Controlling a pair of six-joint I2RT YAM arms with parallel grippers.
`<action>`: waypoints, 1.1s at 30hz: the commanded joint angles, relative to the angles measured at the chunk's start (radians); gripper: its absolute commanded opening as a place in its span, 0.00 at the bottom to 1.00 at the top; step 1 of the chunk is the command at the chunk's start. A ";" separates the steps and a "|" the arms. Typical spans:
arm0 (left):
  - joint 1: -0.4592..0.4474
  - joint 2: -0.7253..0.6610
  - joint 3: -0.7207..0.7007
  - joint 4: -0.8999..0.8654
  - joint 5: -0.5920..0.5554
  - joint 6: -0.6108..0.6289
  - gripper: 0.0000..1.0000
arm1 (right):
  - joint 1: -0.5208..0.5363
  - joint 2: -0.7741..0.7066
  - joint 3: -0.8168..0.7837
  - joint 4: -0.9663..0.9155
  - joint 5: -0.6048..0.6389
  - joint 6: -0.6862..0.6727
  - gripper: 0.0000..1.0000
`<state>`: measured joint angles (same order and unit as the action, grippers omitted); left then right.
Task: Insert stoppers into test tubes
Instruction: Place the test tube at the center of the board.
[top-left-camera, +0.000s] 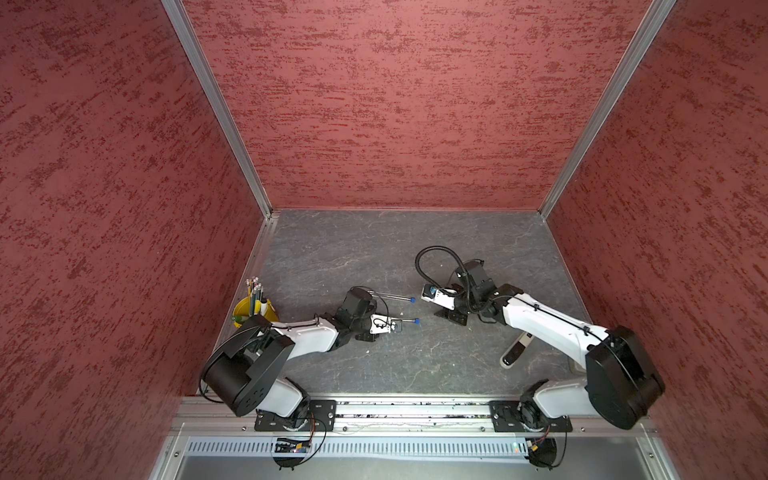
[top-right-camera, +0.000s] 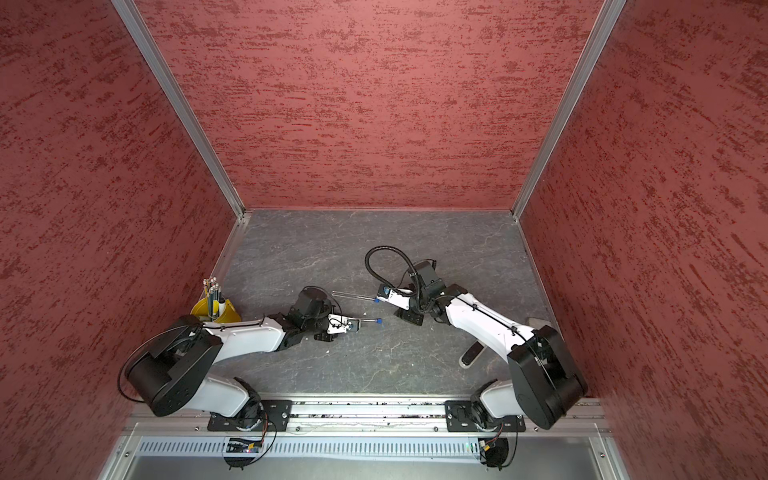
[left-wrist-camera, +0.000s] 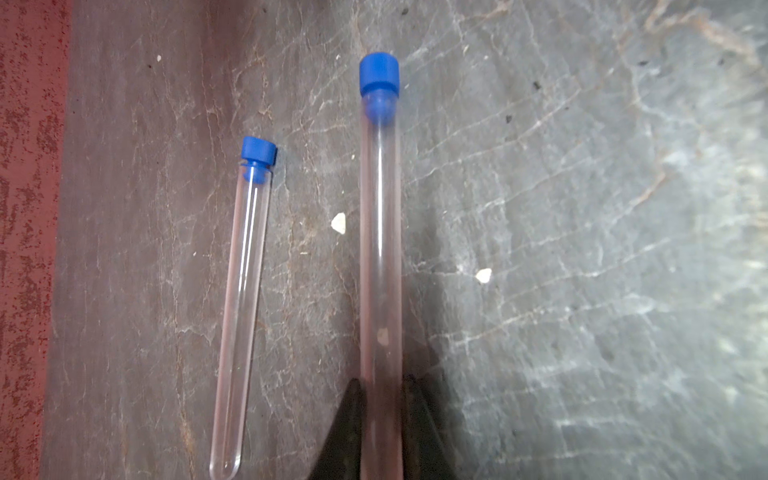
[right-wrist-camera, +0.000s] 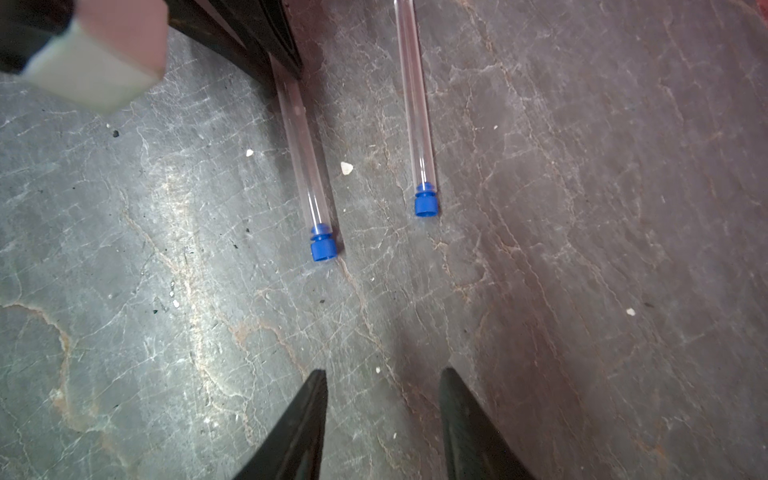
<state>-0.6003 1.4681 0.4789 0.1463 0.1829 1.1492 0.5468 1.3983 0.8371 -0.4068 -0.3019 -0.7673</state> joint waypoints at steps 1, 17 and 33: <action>0.014 0.012 0.006 -0.019 0.015 0.007 0.16 | -0.005 -0.021 -0.003 0.023 0.013 -0.012 0.47; 0.027 0.012 0.008 -0.030 0.009 0.020 0.29 | -0.007 -0.024 -0.002 0.022 0.015 -0.015 0.47; 0.008 -0.101 0.029 -0.100 -0.002 -0.016 0.50 | -0.011 -0.059 -0.023 0.073 0.025 0.029 0.48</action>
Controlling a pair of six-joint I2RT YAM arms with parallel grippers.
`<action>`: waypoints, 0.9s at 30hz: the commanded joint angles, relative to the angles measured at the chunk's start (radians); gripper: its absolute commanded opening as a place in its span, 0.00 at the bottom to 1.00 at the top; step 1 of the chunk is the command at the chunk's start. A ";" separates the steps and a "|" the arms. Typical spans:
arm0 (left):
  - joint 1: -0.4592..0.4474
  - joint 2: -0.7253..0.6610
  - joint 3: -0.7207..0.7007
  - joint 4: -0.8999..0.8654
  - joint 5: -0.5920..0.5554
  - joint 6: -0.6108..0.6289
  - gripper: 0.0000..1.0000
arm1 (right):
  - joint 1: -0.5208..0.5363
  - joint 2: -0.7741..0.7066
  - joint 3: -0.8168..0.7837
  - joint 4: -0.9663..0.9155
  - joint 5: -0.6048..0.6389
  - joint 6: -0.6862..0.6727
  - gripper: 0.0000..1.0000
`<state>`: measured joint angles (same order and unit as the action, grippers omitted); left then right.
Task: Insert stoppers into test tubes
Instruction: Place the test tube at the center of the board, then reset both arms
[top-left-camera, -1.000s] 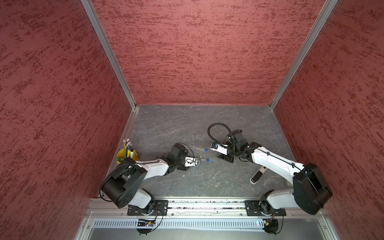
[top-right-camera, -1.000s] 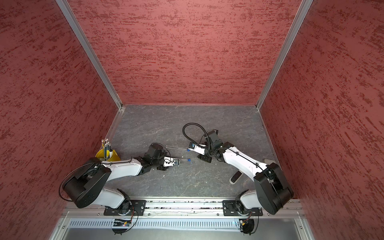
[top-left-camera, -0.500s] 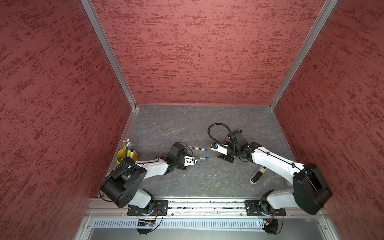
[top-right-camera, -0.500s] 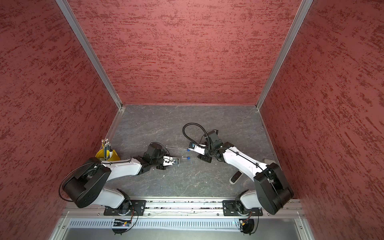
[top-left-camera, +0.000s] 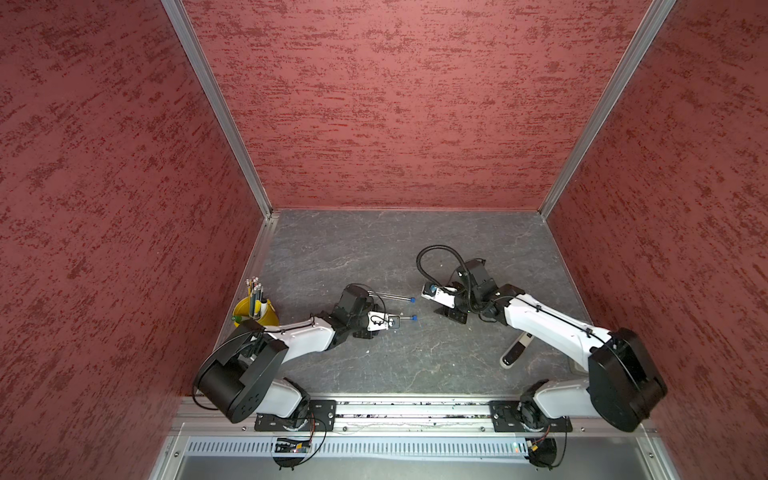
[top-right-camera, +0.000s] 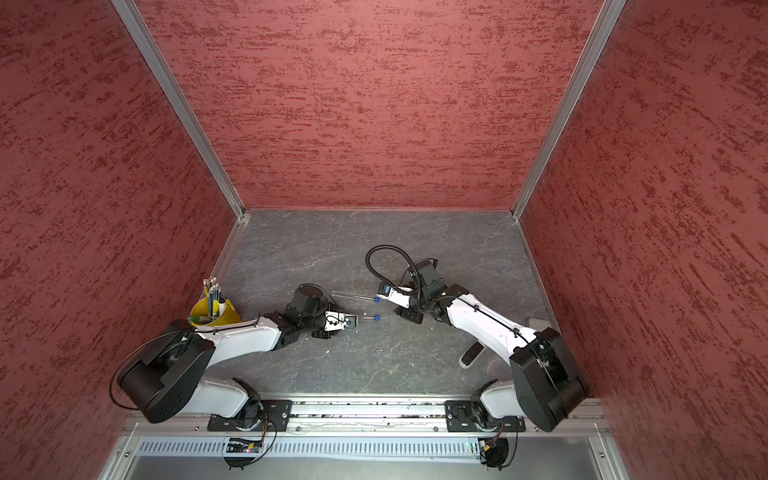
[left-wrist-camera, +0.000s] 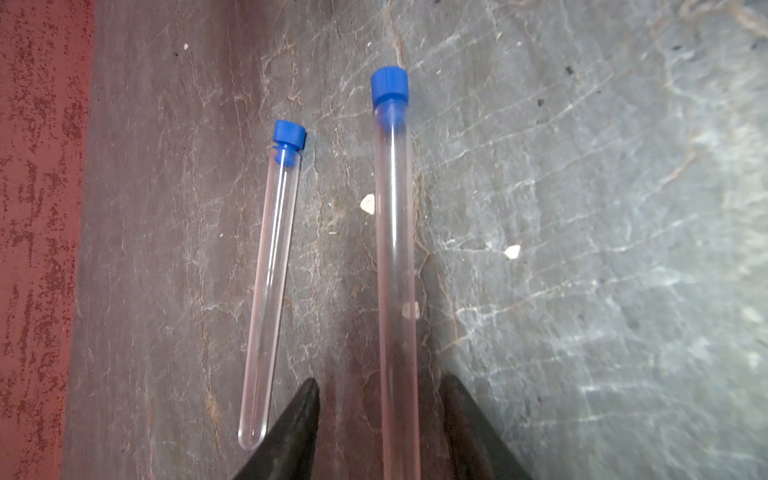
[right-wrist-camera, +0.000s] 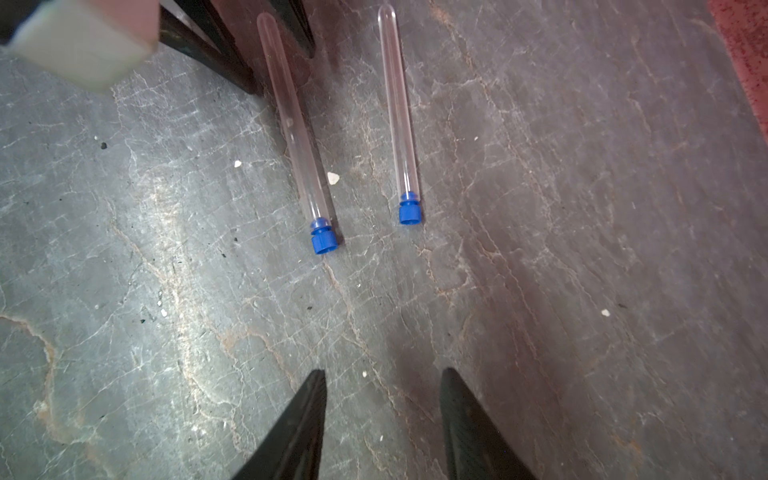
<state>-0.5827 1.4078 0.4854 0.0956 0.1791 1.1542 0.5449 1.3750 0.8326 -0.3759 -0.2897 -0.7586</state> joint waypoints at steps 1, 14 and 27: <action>-0.012 -0.059 0.022 -0.055 0.000 -0.030 0.50 | -0.009 -0.042 -0.026 0.054 0.015 0.029 0.48; 0.004 -0.237 0.011 0.023 0.006 -0.294 0.99 | -0.040 -0.132 -0.143 0.344 0.124 0.265 0.77; 0.141 -0.309 -0.022 0.232 -0.230 -0.723 1.00 | -0.177 -0.189 -0.261 0.688 0.377 0.432 0.99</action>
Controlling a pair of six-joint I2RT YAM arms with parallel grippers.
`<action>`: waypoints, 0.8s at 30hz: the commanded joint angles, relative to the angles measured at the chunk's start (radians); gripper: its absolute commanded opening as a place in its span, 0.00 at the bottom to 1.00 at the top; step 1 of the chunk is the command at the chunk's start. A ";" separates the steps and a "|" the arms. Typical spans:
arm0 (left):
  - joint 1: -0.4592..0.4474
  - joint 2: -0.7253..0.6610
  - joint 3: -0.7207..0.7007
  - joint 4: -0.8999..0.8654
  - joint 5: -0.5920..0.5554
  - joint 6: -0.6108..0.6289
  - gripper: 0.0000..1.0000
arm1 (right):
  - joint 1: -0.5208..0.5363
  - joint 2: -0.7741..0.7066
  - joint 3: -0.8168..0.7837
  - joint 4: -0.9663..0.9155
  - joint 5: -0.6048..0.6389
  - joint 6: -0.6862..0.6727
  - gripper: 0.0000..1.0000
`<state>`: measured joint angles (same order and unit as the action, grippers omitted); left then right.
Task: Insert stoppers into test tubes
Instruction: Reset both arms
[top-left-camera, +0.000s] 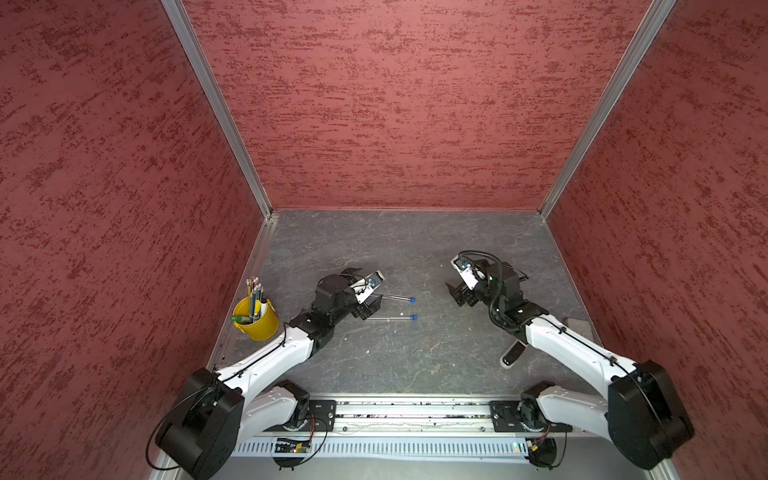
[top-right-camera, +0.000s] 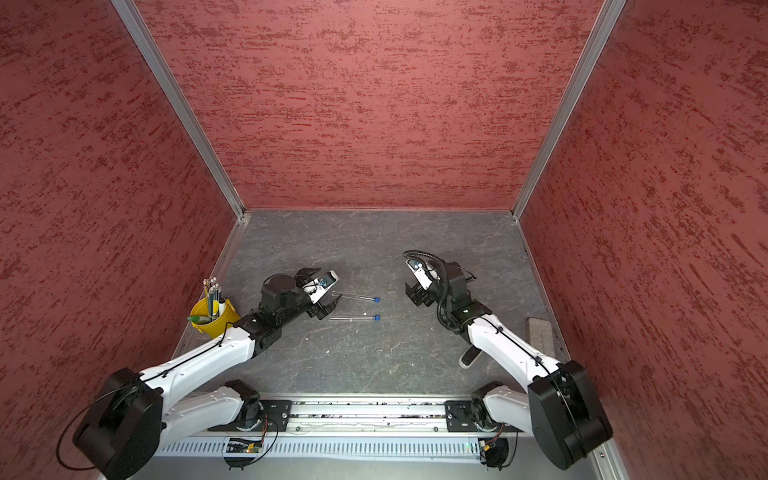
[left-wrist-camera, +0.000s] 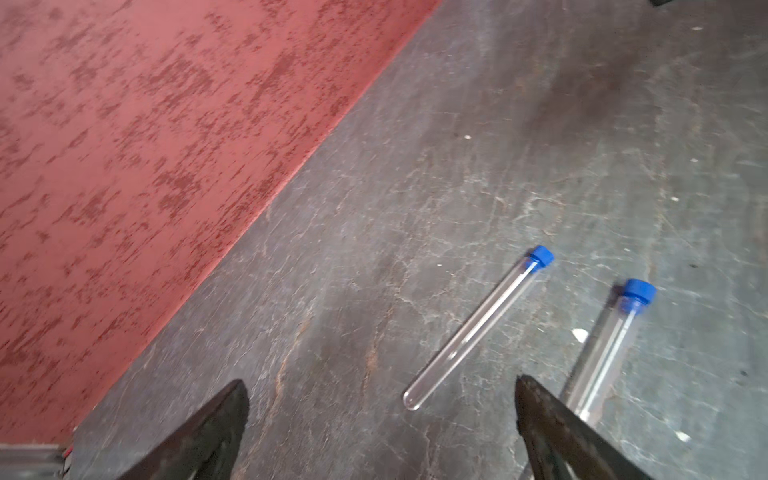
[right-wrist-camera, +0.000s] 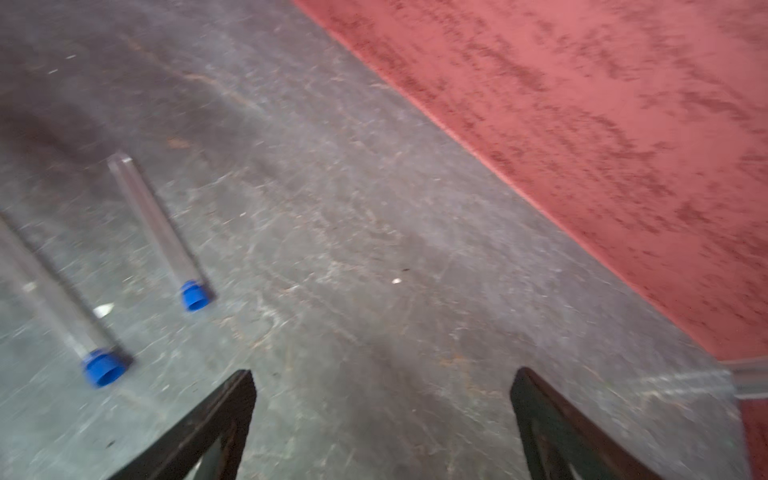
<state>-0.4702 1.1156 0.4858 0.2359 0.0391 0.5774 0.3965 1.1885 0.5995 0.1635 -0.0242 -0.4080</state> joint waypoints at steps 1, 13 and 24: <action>0.048 -0.019 -0.039 0.127 -0.125 -0.179 1.00 | -0.043 0.000 -0.046 0.201 0.138 0.105 0.99; 0.291 0.072 -0.142 0.381 -0.251 -0.435 1.00 | -0.215 0.091 -0.263 0.755 0.333 0.256 0.99; 0.400 0.330 -0.153 0.681 -0.226 -0.525 0.99 | -0.306 0.256 -0.368 1.083 0.330 0.356 0.99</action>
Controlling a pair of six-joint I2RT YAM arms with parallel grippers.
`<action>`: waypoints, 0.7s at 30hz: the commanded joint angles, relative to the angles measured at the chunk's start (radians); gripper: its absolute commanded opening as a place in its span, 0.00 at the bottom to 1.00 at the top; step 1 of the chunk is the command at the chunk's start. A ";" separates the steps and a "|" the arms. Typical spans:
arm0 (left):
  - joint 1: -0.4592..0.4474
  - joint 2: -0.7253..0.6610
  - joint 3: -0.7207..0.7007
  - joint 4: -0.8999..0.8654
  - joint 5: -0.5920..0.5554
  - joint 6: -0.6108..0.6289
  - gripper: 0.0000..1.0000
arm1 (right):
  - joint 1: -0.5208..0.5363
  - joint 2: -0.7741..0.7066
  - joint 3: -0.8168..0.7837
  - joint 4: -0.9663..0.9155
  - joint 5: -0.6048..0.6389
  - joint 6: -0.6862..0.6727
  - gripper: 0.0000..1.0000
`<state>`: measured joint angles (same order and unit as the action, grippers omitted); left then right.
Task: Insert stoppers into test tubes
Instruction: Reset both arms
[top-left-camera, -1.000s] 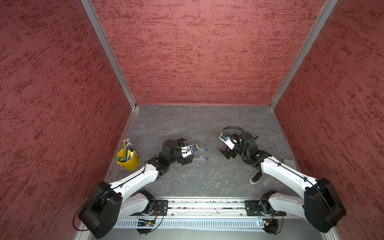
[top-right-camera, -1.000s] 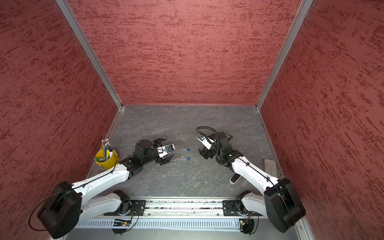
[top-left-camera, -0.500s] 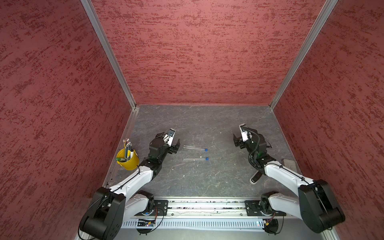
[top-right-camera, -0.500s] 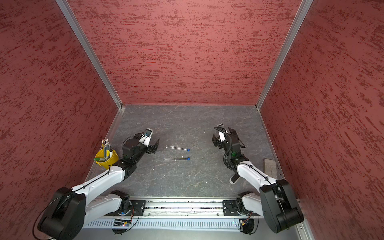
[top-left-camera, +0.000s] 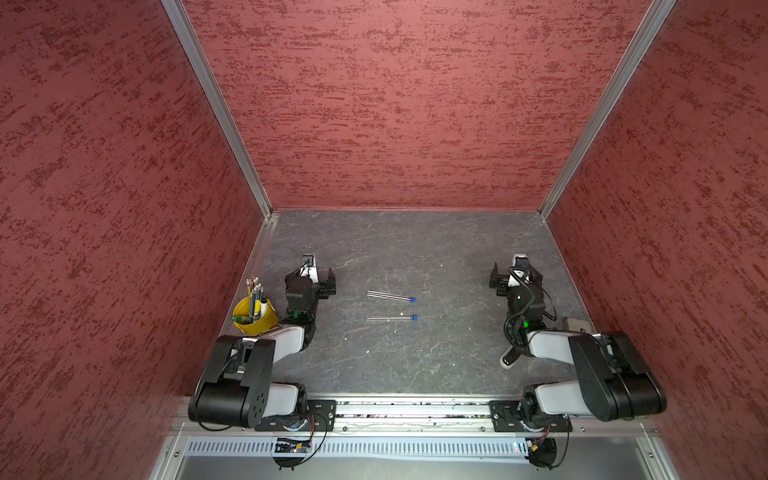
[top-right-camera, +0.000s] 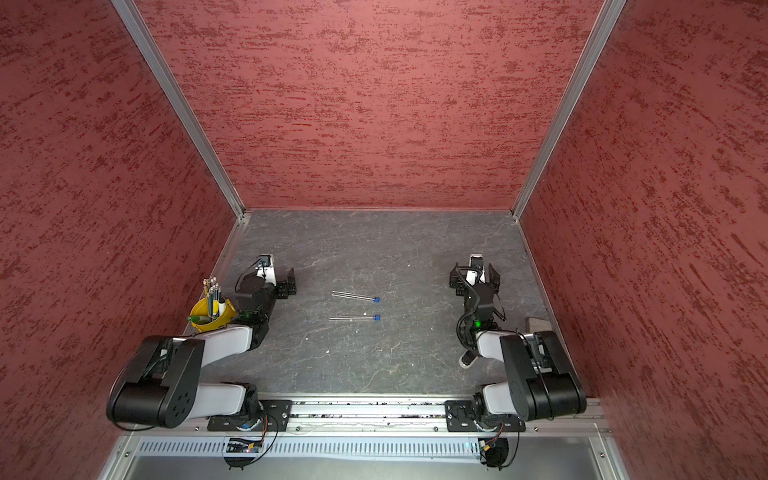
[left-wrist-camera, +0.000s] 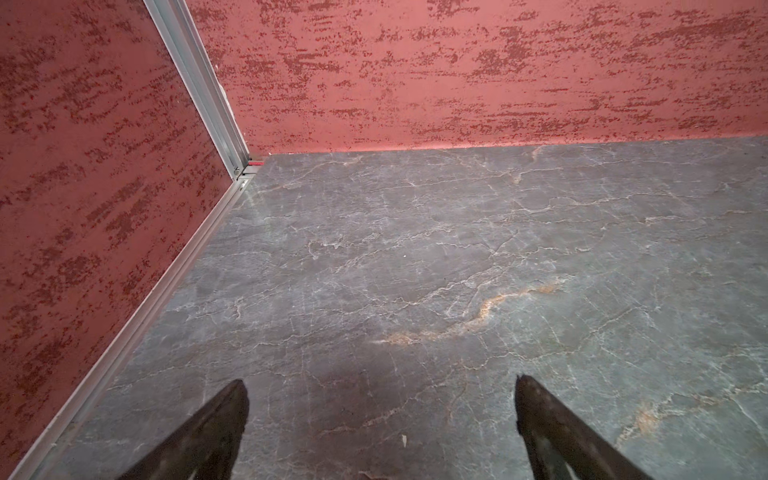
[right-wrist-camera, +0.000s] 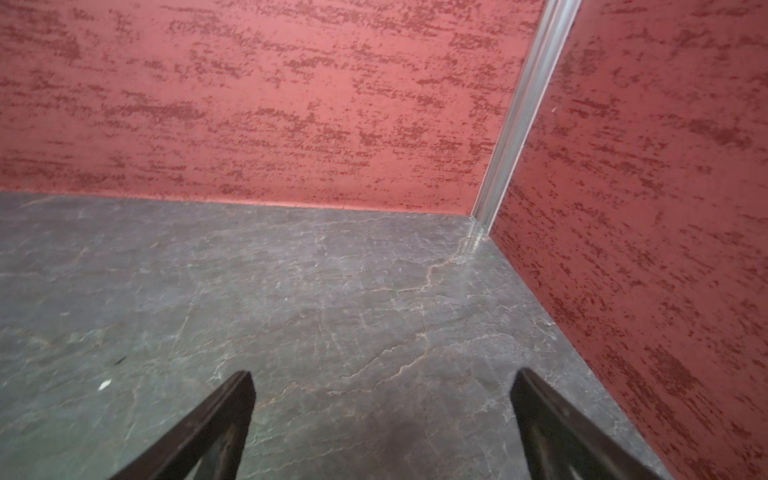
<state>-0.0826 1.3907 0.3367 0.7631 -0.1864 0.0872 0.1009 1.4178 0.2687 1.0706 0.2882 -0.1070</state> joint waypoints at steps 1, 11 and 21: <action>0.013 0.084 -0.017 0.220 0.005 -0.032 0.99 | -0.013 0.030 -0.058 0.220 0.016 0.056 0.99; 0.053 0.143 -0.004 0.225 0.107 -0.046 0.99 | -0.035 0.062 -0.124 0.348 -0.025 0.072 0.99; 0.086 0.140 0.028 0.151 0.184 -0.058 0.99 | -0.076 0.130 -0.097 0.356 -0.115 0.089 0.99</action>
<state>-0.0051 1.5333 0.3500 0.9386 -0.0349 0.0402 0.0368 1.5410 0.1493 1.3979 0.2161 -0.0460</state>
